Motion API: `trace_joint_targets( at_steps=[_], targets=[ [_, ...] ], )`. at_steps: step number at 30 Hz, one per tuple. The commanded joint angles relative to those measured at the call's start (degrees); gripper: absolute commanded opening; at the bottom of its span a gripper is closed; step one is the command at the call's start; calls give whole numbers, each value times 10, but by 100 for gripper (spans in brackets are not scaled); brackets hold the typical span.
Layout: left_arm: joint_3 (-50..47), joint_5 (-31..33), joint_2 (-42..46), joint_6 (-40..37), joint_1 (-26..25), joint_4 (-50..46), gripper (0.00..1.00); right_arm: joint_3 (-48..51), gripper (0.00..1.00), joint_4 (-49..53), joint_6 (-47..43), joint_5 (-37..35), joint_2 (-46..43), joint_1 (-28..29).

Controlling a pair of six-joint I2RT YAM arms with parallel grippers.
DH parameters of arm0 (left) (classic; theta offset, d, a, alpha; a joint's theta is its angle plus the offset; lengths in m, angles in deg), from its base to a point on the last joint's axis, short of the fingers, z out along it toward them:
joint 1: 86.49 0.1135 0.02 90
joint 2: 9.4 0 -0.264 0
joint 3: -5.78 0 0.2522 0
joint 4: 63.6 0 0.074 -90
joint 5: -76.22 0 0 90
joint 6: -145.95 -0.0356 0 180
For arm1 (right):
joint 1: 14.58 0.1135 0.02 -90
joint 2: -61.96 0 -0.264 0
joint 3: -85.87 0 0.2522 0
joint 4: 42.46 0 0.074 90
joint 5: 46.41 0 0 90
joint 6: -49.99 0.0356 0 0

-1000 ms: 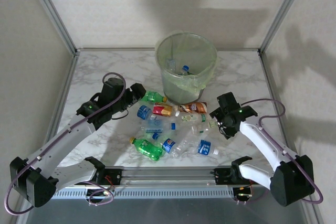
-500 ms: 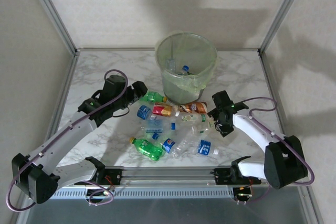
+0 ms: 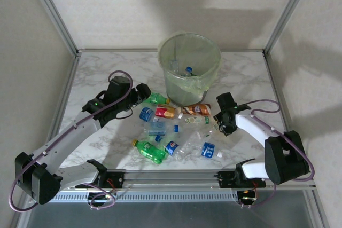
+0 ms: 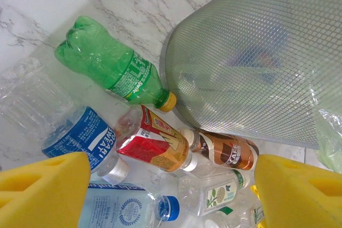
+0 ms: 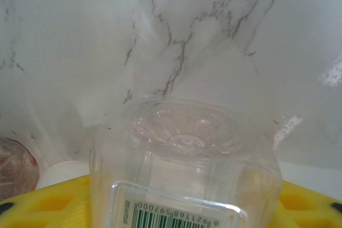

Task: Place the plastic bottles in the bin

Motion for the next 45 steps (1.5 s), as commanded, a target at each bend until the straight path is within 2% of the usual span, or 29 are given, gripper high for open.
trace_joint_targets(
  at_steps=[1, 8, 13, 20, 24, 26, 29, 36, 45],
  targets=[
    [9, 9, -1, -10, -4, -4, 80, 9, 51, -5, -9, -19, 13, -11],
    [19, 11, 1, -11, -3, -9, 80, -29, 49, 23, -36, -42, -35, -19],
    [31, 14, -1, -15, -2, -15, 80, -91, 48, 89, -69, -69, -83, -43],
    [33, 14, -5, -16, 1, -8, 80, -233, 47, 218, -129, -157, -153, -66],
    [37, 10, -11, -17, 4, -3, 80, -334, 46, 242, -170, -177, -163, -66],
    [39, 9, -15, -18, 5, -1, 80, -380, 46, 229, -195, -166, -158, -66],
    [43, 6, -25, -17, 6, 4, 80, -449, 45, 176, -246, -111, -137, -66],
    [51, 1, -38, -13, 6, 12, 80, -576, 44, 72, -272, 22, -49, -62],
    [53, 11, -38, -6, 7, 4, 80, -687, 45, 11, -272, 50, 92, -2]
  ],
)
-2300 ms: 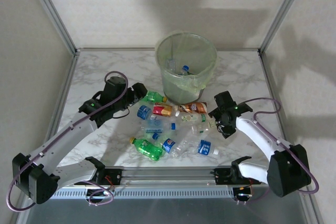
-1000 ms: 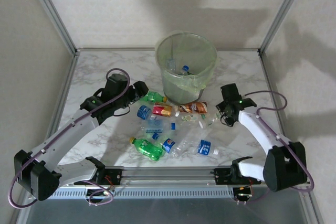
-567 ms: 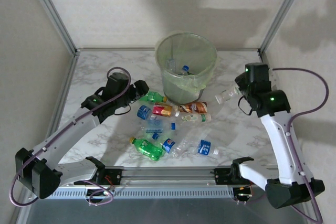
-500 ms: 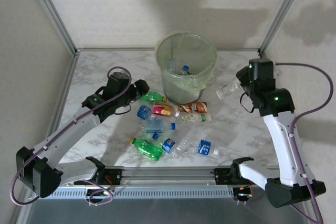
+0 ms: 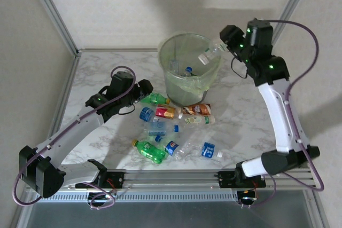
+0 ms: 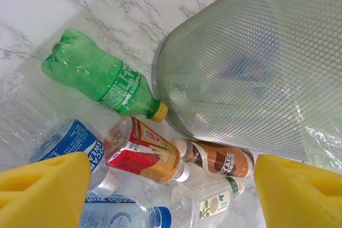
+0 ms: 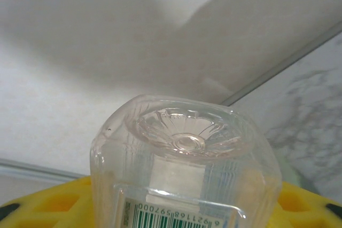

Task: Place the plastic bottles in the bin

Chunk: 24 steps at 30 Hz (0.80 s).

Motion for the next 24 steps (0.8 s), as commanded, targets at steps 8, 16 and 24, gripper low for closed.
trace_joint_targets(
  at_steps=[8, 16, 24],
  targets=[
    [10, 20, 13, 3, 9, -15, 80, -77, 46, -62, -27, 9, 144, 62],
    [-8, 20, 30, 5, 17, -19, 81, -112, 74, -33, -43, 9, 226, 84],
    [-29, 26, 49, 9, 26, -18, 87, -145, 84, 16, -59, -8, 229, 85]
  ],
)
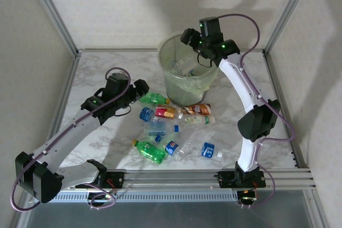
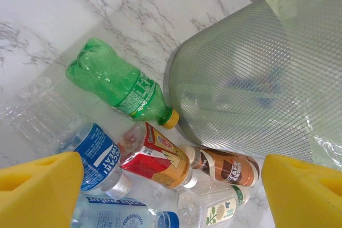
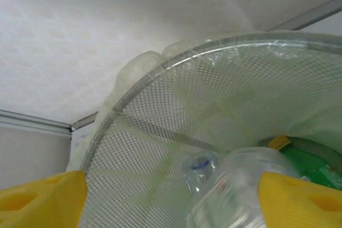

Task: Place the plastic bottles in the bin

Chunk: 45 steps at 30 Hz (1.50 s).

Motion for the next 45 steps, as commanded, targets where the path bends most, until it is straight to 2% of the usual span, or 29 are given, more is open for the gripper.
trace_joint_targets(
  at_steps=[1, 6, 12, 19, 25, 32, 45],
  targets=[
    [-12, 15, 19, 4, 8, -9, 88, -23, 83, 20, -18, -22, -31, 3],
    [-26, 25, 21, 17, 20, -21, 88, 15, 83, 19, -46, -39, -101, 25],
    [-59, 5, 23, 38, 47, -28, 85, 127, 84, 21, -92, -94, -241, 97],
    [-107, -16, 26, 69, 70, -19, 82, 295, 83, 3, -85, -83, -386, 169],
    [-119, -27, -2, 87, 71, -11, 79, 359, 82, 20, -69, -97, -438, 240],
    [-120, -12, -18, 95, 64, -19, 78, 399, 85, 27, -82, -53, -448, 295],
    [-136, 4, 17, 104, 63, -23, 78, 478, 83, 56, -103, -40, -310, 433]
  ],
)
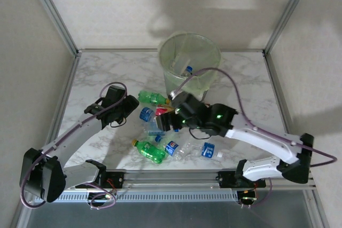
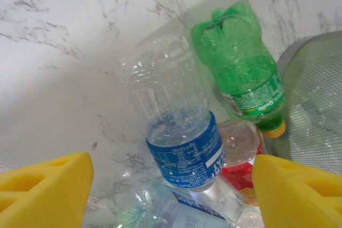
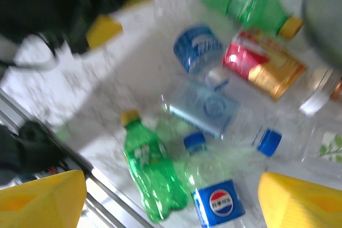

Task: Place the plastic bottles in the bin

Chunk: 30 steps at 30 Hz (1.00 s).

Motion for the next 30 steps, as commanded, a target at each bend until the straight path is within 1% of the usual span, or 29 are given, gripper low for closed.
trace_joint_targets(
  at_steps=[1, 5, 7, 10, 11, 14, 17, 20, 26, 30],
  targets=[
    [-8, 20, 22, 12, -2, -13, 78, 24, 82, 28, -14, 11, 21, 26],
    [-13, 15, 28, 7, -2, -8, 78, 60, 81, 38, -3, 3, 35, 30],
    [-15, 16, 29, 5, -2, -8, 78, 63, 82, 66, 11, -23, 47, 30],
    [-17, 14, 28, 5, -2, -3, 78, 69, 88, 136, 55, -84, 69, 27],
    [-18, 12, 27, 4, -2, -1, 78, 73, 89, 162, 71, -94, 76, 22],
    [-17, 9, 24, 3, -2, 4, 78, 95, 91, 195, 118, -108, 67, 14],
    [-16, 8, 20, -1, -2, 8, 78, 126, 93, 206, 154, -97, 40, -6],
    [-14, 5, 13, -2, -2, 13, 78, 152, 95, 201, 166, -74, 21, -17],
    [-3, 2, 3, -5, -2, 17, 77, 171, 96, 199, 161, -48, 37, -33],
    [3, 6, 2, -10, -2, 12, 77, 169, 97, 201, 157, -50, 55, -38]
  ],
)
